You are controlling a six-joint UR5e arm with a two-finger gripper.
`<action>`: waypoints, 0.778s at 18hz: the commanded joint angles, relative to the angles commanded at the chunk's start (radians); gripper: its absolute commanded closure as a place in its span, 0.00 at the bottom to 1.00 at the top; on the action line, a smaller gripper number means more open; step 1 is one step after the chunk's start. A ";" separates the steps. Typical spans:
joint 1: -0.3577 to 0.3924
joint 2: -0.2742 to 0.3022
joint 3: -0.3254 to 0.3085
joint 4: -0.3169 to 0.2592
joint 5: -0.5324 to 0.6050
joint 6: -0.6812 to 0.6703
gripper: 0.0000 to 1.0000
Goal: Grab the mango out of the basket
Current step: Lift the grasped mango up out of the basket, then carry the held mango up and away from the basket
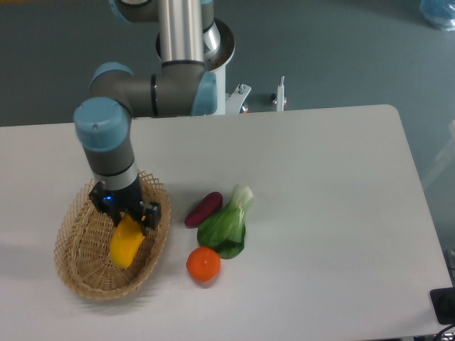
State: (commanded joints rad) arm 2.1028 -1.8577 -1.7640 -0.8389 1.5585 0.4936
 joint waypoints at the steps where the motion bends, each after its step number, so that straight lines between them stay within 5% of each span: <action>1: 0.029 0.012 0.006 -0.032 0.000 0.034 0.38; 5: 0.153 0.101 0.008 -0.129 -0.011 0.169 0.37; 14: 0.385 0.193 0.006 -0.271 -0.040 0.459 0.37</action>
State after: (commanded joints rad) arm 2.4878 -1.6646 -1.7579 -1.1104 1.5188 0.9521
